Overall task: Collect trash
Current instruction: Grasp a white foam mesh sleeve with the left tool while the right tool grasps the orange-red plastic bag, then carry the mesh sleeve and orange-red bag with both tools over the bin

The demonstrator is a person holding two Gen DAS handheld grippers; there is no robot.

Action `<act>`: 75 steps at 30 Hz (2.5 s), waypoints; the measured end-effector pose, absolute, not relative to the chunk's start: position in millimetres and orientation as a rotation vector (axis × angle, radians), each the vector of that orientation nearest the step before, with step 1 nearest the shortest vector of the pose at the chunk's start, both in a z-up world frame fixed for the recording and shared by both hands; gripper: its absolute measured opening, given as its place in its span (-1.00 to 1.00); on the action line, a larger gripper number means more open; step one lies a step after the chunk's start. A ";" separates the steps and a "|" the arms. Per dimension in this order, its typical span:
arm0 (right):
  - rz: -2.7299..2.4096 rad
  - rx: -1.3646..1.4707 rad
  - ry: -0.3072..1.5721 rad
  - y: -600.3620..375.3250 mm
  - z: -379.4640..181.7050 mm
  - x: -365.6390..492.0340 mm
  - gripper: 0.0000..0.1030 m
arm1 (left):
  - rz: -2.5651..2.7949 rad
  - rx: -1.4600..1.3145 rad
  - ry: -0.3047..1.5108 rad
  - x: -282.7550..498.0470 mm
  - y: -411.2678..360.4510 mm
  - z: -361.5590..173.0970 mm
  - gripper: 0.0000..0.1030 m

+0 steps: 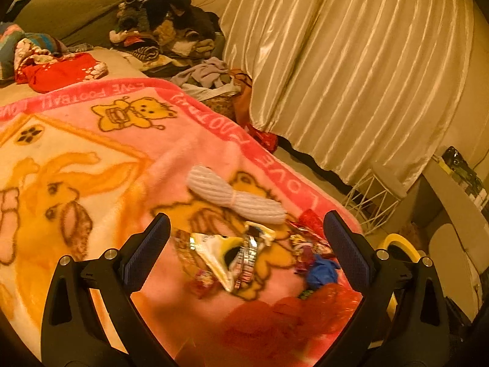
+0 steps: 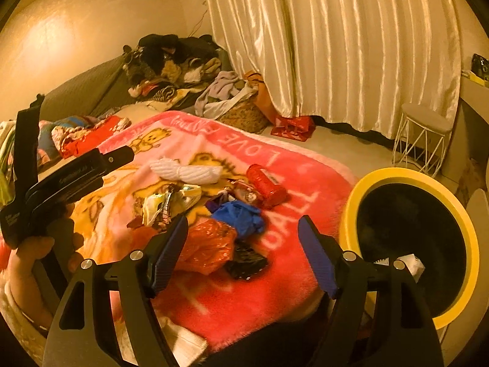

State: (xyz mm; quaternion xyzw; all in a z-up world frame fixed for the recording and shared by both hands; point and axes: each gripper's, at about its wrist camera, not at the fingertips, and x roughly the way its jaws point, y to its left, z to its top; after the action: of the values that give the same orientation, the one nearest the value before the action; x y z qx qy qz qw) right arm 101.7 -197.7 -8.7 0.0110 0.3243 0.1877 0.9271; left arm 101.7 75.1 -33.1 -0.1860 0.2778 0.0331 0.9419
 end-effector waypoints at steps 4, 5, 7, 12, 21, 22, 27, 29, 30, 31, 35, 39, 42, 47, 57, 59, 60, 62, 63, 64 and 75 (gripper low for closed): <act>0.391 0.010 0.707 -185.4 -16.8 112.3 0.40 | 0.096 -0.378 0.579 109.8 92.0 -37.8 0.79; 0.393 0.007 0.717 -183.3 -18.3 114.8 0.40 | 0.102 -0.376 0.586 112.5 95.4 -39.0 0.79; 0.401 0.002 0.746 -178.5 -23.3 121.4 0.39 | 0.115 -0.374 0.601 119.6 104.3 -42.4 0.79; 0.417 0.009 0.801 -169.8 -35.5 134.2 0.36 | 0.129 -0.397 0.643 143.0 124.8 -53.1 0.79; 0.455 -0.009 0.863 -157.6 -48.1 139.8 0.05 | 0.136 -0.423 0.752 193.0 144.0 -82.9 0.69; 0.455 -0.007 0.869 -157.9 -49.2 140.3 -0.04 | 0.134 -0.428 0.761 197.3 144.1 -85.2 0.66; 0.473 0.006 0.881 -159.9 -51.0 141.0 -0.55 | 0.114 -0.510 0.797 215.7 150.2 -97.6 0.42; 0.488 0.005 0.876 -158.8 -50.3 139.6 -0.72 | 0.105 -0.533 0.805 221.2 151.2 -100.3 0.30; 0.494 0.002 0.872 -158.3 -49.7 138.8 -0.74 | 0.099 -0.544 0.810 223.3 151.1 -101.6 0.26; 0.500 -0.001 0.868 -157.9 -49.2 137.8 -0.77 | 0.095 -0.550 0.812 225.2 150.9 -102.2 0.18; 0.524 -0.008 0.850 -156.7 -46.3 135.5 -0.84 | 0.059 -0.579 0.822 230.3 148.7 -103.9 -0.38; 0.533 -0.002 0.839 -156.9 -44.8 134.6 -0.86 | 0.044 -0.550 0.799 223.9 142.4 -95.1 -0.69; 0.541 -0.002 0.824 -157.6 -42.7 132.1 -0.88 | 0.026 -0.542 0.760 212.1 139.1 -85.1 -0.78; 0.562 -0.018 0.796 -155.6 -39.6 126.9 -0.91 | 0.007 -0.532 0.691 185.5 135.9 -66.7 -0.81; 0.594 -0.055 0.743 -154.6 -33.0 113.4 -0.93 | 0.012 -0.483 0.591 131.8 128.9 -37.9 -0.82; 0.603 -0.061 0.729 -154.8 -31.1 109.6 -0.93 | 0.013 -0.467 0.585 123.3 126.3 -35.1 -0.82; 0.604 -0.063 0.724 -153.2 -29.9 108.5 -0.93 | 0.015 -0.461 0.582 120.4 126.2 -34.0 -0.82; 0.611 -0.067 0.710 -151.6 -27.5 105.4 -0.93 | 0.015 -0.462 0.575 112.5 125.6 -32.1 -0.82; 0.614 -0.069 0.698 -151.8 -25.7 103.1 -0.93 | 0.015 -0.465 0.571 108.8 126.0 -31.5 -0.82; 0.617 -0.071 0.687 -151.5 -23.9 100.7 -0.93 | 0.016 -0.466 0.570 106.6 127.0 -31.3 -0.82; 0.648 -0.048 0.598 -157.1 -0.3 81.8 -0.95 | 0.017 -0.403 0.536 82.2 118.9 -15.8 -0.82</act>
State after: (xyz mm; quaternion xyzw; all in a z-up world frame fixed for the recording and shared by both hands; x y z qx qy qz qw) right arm 81.8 -157.1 -0.3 -0.0235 0.2894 0.3136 0.9041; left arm 82.2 118.9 -15.8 -0.1977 0.2630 0.0084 0.9443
